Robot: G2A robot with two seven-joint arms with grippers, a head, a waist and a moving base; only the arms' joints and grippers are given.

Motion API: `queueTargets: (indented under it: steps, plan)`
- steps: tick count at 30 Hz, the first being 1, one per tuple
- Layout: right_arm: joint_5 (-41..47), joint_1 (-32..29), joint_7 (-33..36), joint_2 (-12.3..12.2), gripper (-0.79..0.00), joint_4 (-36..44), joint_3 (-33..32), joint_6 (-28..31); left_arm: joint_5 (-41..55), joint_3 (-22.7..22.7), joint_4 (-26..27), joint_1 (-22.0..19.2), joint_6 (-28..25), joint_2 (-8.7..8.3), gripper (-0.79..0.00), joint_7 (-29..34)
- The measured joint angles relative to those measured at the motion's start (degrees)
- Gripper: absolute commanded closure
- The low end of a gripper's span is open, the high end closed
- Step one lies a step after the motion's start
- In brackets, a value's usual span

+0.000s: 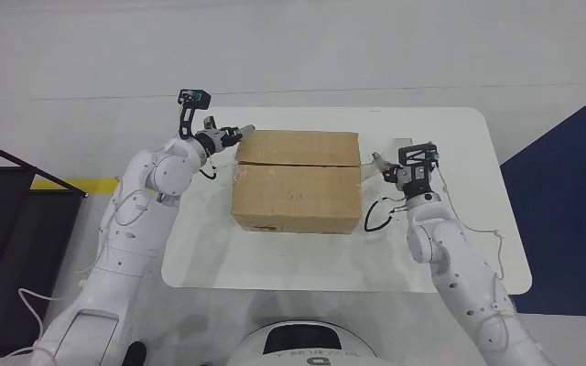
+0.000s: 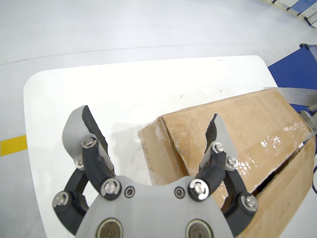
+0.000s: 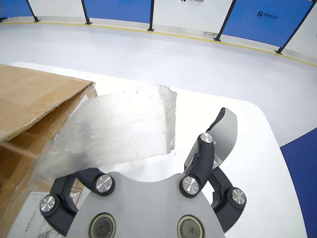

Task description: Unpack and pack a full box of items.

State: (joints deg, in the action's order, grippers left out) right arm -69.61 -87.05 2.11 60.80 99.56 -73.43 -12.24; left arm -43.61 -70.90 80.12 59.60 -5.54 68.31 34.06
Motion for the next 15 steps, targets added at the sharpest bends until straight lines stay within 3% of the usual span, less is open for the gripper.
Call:
queueTargets:
  steps: [7, 15]
  plan:
    - [-1.52, -3.08, 2.65, 0.06, -0.785, 3.20, -2.30, -0.95, 0.00, 0.00, 0.00, 0.00, 0.00, 0.00, -0.785, 0.00]
    - [-1.66, -1.13, 8.54, 0.72, -0.785, 2.15, -1.75, -1.71, -0.74, 0.34, 1.37, 0.57, -0.22, 0.01, -0.785, -0.88]
